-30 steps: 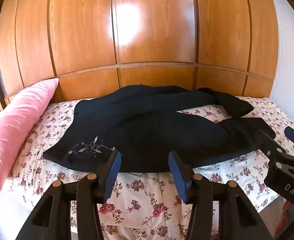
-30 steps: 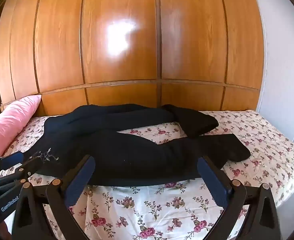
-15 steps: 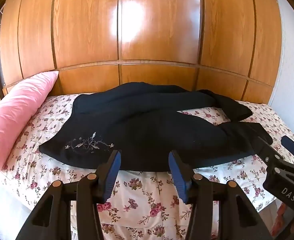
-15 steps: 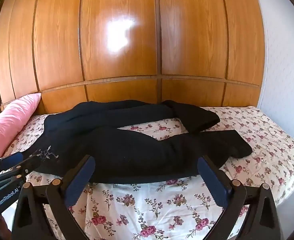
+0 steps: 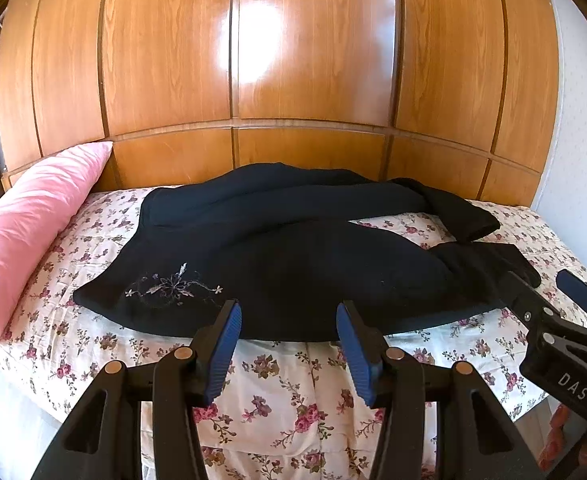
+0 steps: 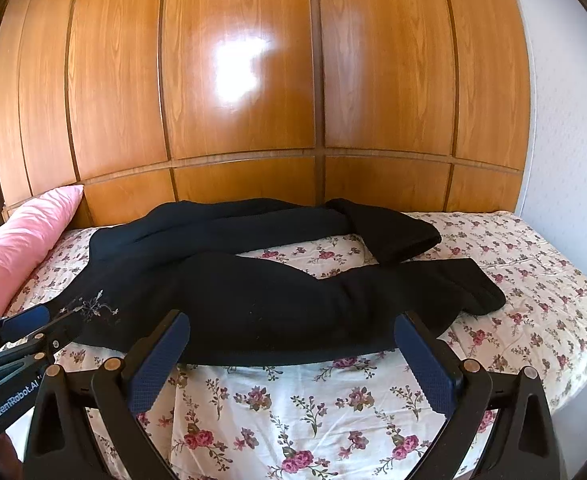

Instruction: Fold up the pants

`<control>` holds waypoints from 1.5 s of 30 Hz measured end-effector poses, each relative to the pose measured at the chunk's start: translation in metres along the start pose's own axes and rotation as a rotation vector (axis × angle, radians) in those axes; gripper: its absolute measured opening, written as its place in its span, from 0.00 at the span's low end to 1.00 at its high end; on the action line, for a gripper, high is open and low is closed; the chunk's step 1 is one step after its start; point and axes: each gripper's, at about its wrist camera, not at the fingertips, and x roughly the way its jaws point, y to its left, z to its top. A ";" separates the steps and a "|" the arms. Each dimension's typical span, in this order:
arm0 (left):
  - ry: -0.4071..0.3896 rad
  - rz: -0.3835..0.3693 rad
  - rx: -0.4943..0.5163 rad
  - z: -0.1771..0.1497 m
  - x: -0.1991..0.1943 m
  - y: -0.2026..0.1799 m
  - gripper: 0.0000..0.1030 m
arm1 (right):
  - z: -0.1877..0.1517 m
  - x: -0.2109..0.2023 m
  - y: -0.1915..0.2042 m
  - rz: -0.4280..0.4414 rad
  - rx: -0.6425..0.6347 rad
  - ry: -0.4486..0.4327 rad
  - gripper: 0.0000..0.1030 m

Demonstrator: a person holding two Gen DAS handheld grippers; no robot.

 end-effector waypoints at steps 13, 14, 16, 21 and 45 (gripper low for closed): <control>-0.005 -0.032 0.008 -0.002 -0.001 -0.005 0.49 | 0.002 0.003 -0.003 -0.004 0.007 0.021 1.00; -0.005 -0.033 0.009 -0.002 -0.001 -0.005 0.49 | 0.002 0.003 -0.004 -0.004 0.008 0.021 1.00; -0.004 -0.039 0.008 -0.002 -0.001 -0.005 0.49 | 0.002 0.004 -0.005 -0.007 0.009 0.023 1.00; -0.004 -0.043 0.009 -0.002 -0.001 -0.005 0.49 | 0.001 0.006 -0.006 -0.006 0.013 0.032 1.00; -0.001 -0.136 -0.029 -0.009 0.007 0.005 0.49 | -0.005 0.017 -0.008 -0.007 0.015 0.073 1.00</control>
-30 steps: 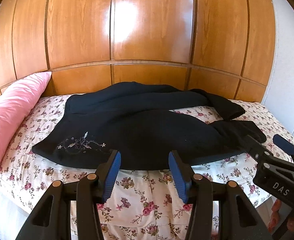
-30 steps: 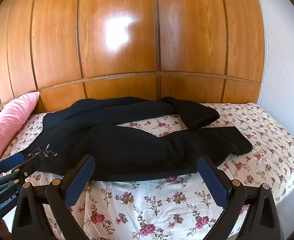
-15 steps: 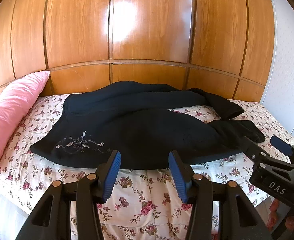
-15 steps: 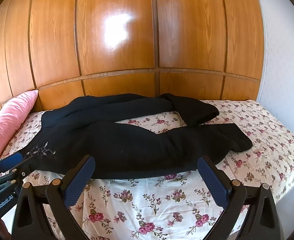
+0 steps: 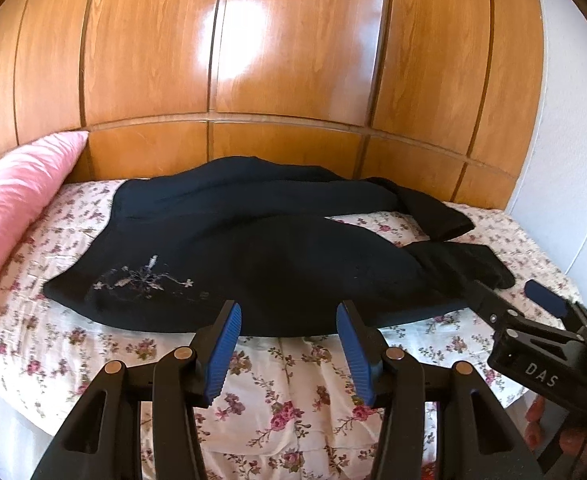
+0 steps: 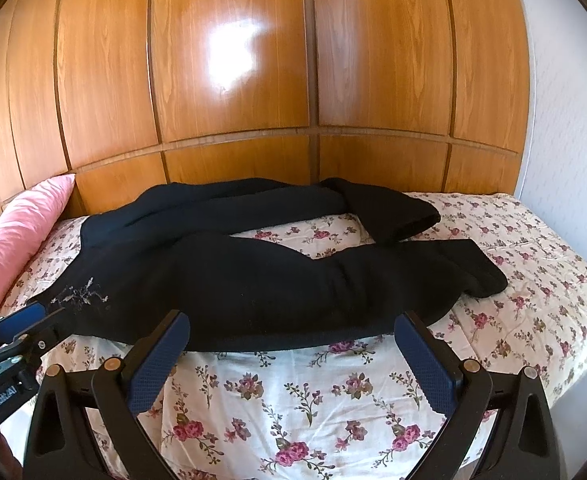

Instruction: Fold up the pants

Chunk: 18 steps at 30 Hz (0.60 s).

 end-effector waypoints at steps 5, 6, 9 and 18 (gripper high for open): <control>-0.044 -0.018 0.001 -0.004 0.004 0.007 0.50 | -0.004 0.009 -0.003 -0.005 -0.002 0.026 1.00; -0.052 -0.032 0.000 -0.005 0.006 0.010 0.51 | -0.005 0.011 -0.004 -0.005 -0.002 0.031 1.00; 0.000 -0.035 -0.026 -0.004 0.019 0.021 0.52 | -0.008 0.022 -0.009 -0.015 -0.012 0.059 1.00; 0.073 -0.043 -0.230 -0.005 0.049 0.087 0.52 | -0.019 0.068 -0.049 -0.012 -0.020 0.159 1.00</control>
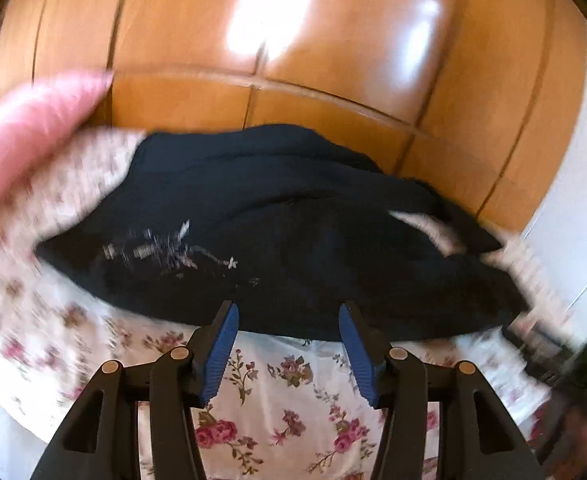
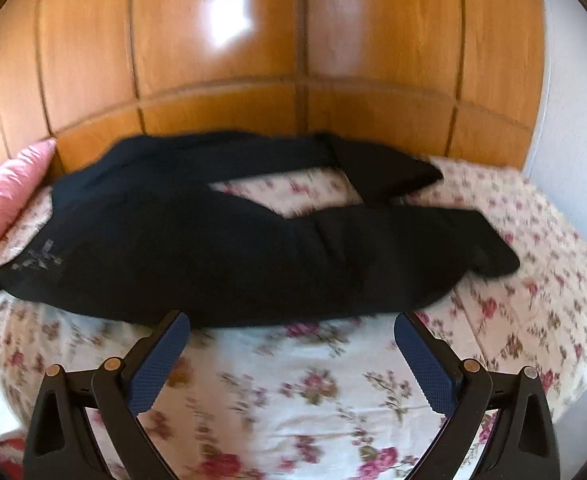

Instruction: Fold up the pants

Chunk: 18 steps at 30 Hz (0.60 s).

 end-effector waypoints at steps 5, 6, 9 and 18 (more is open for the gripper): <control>-0.001 0.003 -0.351 0.003 0.011 0.079 0.52 | -0.007 0.027 -0.045 0.000 0.119 0.119 1.00; -0.010 0.028 -0.356 0.004 0.012 0.086 0.52 | -0.010 0.031 -0.059 0.003 0.165 0.128 1.00; -0.077 0.134 -0.328 0.007 0.008 0.106 0.52 | -0.015 0.033 -0.096 -0.002 0.292 0.096 1.00; -0.104 0.217 -0.379 0.016 0.027 0.156 0.52 | -0.014 0.055 -0.209 0.150 0.733 -0.011 0.97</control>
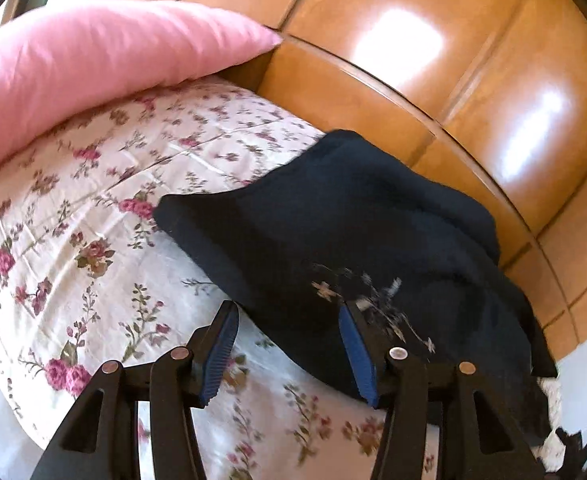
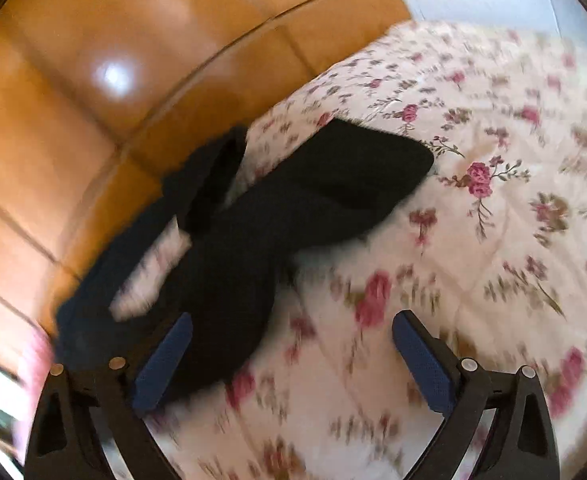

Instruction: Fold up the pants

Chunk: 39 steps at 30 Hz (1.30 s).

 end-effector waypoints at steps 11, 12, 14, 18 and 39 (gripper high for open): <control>-0.022 -0.095 -0.091 0.003 0.019 0.017 0.53 | 0.049 0.037 -0.017 -0.024 0.111 -0.076 0.79; -0.011 -0.100 -0.093 0.003 0.022 0.016 0.54 | 0.052 0.041 -0.017 -0.032 0.101 -0.073 0.65; -0.010 -0.109 -0.101 0.005 0.021 0.015 0.54 | 0.051 0.048 -0.020 -0.043 0.080 -0.080 0.39; -0.020 -0.161 -0.179 0.005 0.017 0.027 0.56 | 0.047 0.049 -0.032 -0.015 0.113 -0.121 0.28; -0.050 -0.057 -0.219 0.031 0.021 0.044 0.06 | 0.048 0.048 -0.033 -0.086 0.110 -0.120 0.09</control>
